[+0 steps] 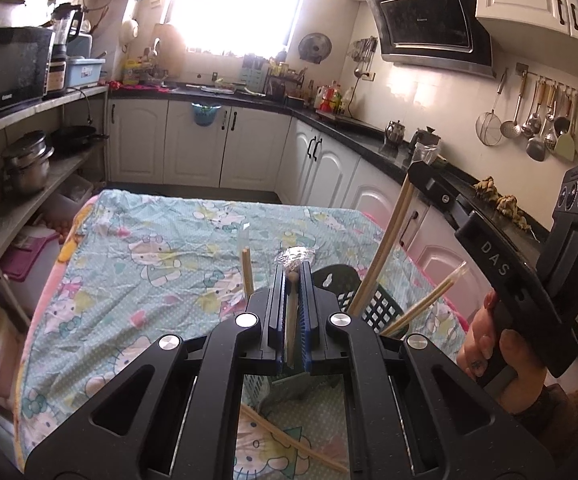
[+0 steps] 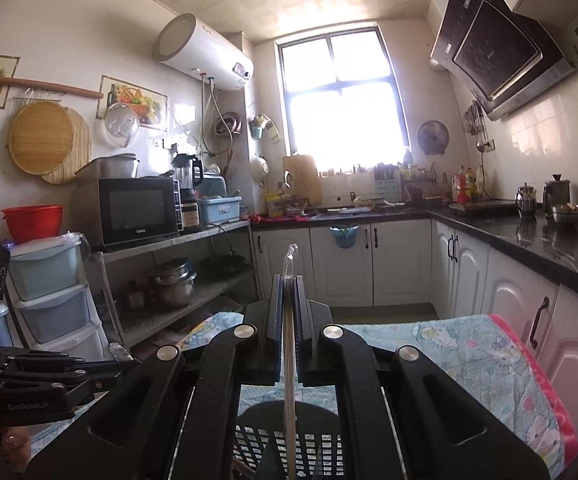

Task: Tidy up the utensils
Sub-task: 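Lift both held chopsticks and carry them above the green basket, then open the left gripper into the basket while the right gripper releases its chopstick, then move both open tools down toward the chopstick pile beside the basket, then close the left gripper on a chopstick while the right gripper grasps another chopstick, then lift both held chopsticks and carry them above the green basket, then open the left gripper over the basket while the right gripper opens too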

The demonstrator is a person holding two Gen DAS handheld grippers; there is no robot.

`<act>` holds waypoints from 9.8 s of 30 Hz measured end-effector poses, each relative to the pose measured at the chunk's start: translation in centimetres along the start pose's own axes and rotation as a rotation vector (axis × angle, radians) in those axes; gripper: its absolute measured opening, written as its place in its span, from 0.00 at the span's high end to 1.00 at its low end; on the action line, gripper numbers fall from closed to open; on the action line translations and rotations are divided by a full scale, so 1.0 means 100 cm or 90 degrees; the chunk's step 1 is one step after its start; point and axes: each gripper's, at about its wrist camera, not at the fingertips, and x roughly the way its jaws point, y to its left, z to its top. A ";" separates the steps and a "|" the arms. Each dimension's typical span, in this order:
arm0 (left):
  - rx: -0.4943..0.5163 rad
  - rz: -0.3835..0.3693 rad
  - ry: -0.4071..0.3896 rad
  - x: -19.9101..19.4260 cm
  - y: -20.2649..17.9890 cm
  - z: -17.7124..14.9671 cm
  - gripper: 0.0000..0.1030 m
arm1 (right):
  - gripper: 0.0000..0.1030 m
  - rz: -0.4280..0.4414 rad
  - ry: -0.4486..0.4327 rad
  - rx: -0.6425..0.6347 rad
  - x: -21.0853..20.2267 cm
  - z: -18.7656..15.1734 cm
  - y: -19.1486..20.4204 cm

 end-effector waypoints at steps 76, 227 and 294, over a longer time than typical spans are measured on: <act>-0.062 0.048 -0.004 -0.061 0.013 -0.059 0.10 | 0.41 -0.048 0.217 -0.011 -0.107 -0.060 0.006; 0.094 -0.016 -0.059 -0.115 -0.037 0.052 0.97 | 0.95 -0.021 -0.079 -0.019 -0.094 0.099 -0.010; -0.024 -0.012 0.015 -0.023 0.000 0.004 0.35 | 0.57 -0.083 0.077 0.017 -0.012 -0.013 -0.034</act>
